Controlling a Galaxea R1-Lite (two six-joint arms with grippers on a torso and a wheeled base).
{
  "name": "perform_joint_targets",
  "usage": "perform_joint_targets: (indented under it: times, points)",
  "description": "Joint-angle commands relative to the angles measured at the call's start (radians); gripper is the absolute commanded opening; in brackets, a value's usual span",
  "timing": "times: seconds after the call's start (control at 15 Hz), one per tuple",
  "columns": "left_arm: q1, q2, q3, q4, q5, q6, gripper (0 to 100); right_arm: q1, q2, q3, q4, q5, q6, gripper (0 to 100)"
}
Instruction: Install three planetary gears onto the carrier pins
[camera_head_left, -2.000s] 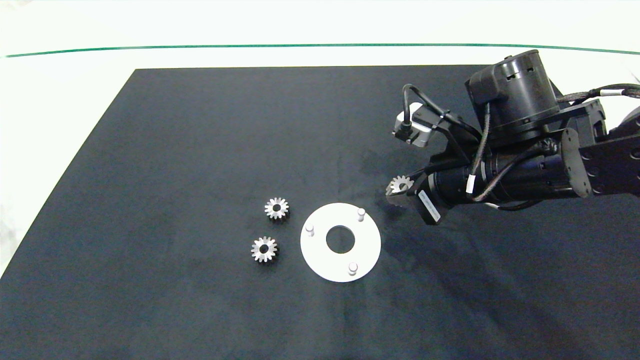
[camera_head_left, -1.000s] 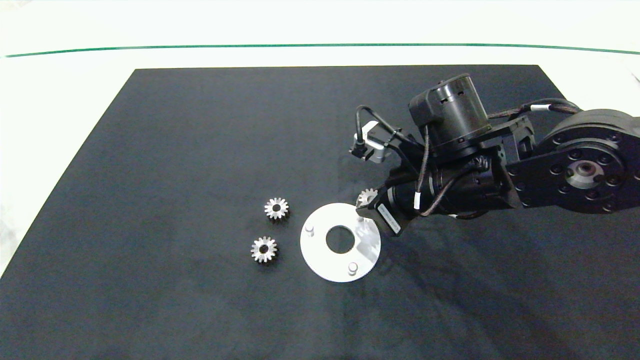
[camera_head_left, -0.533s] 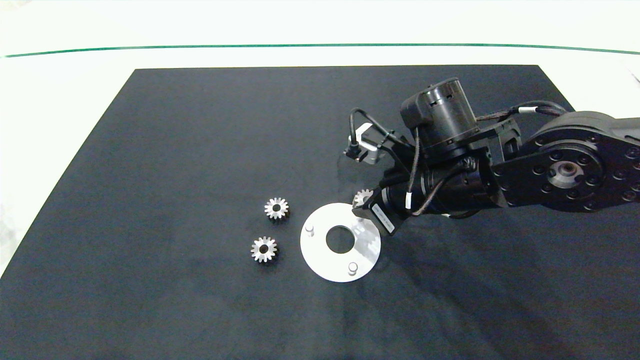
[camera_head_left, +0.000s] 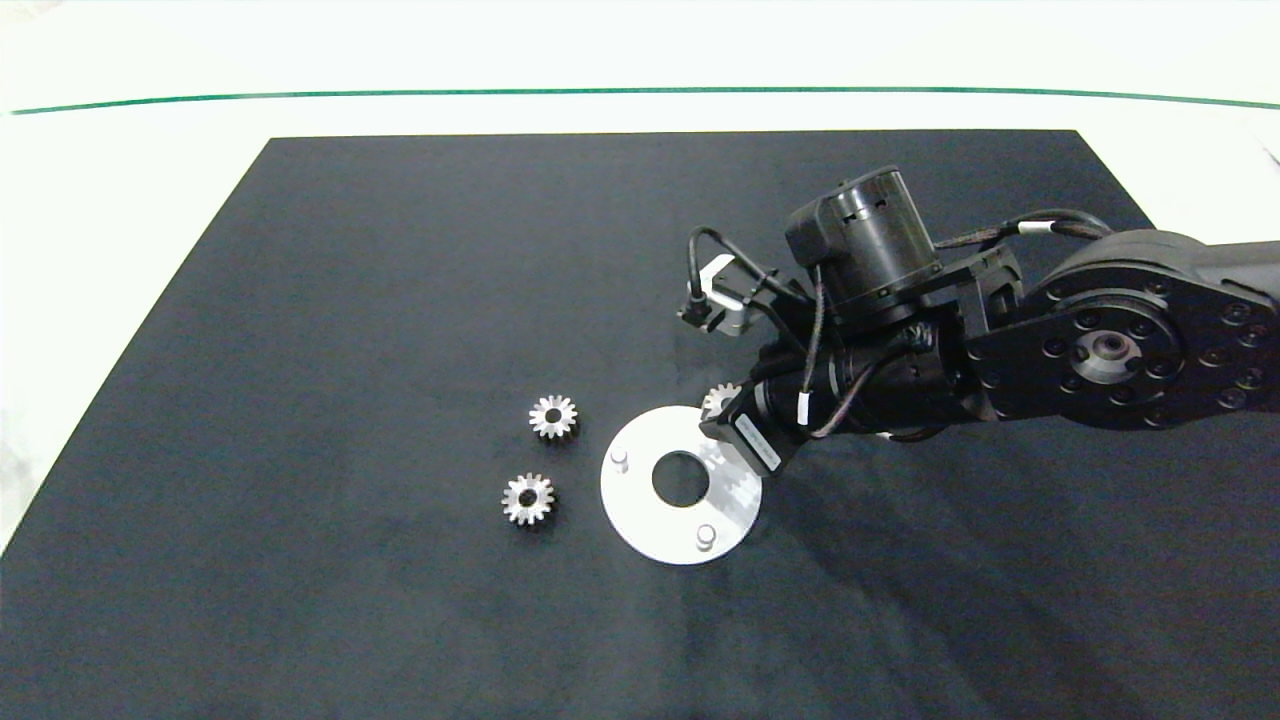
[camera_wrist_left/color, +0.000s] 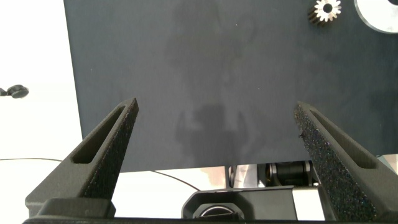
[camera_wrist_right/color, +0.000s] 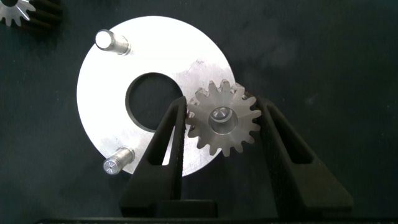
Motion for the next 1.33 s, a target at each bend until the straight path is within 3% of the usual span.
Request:
perform_joint_targets:
  times: [0.07, 0.27, 1.27, 1.33]
  points:
    - [0.0, 0.0, 0.0, 0.006, 0.0, 0.002, 100, -0.001, 0.014, 0.0, 0.002, 0.0, 0.01, 16]
    - [0.0, -0.008, 0.0, 0.006, 0.0, 0.002, 100, 0.004, 0.033, -0.004, 0.0, 0.0, 0.024, 16]
    - [0.002, -0.017, 0.0, 0.01, 0.0, 0.002, 100, 0.004, 0.017, 0.022, 0.002, -0.005, 0.018, 16]
    - [0.002, -0.019, 0.0, 0.01, 0.0, 0.0, 100, 0.004, 0.013, 0.023, 0.002, -0.005, 0.018, 100]
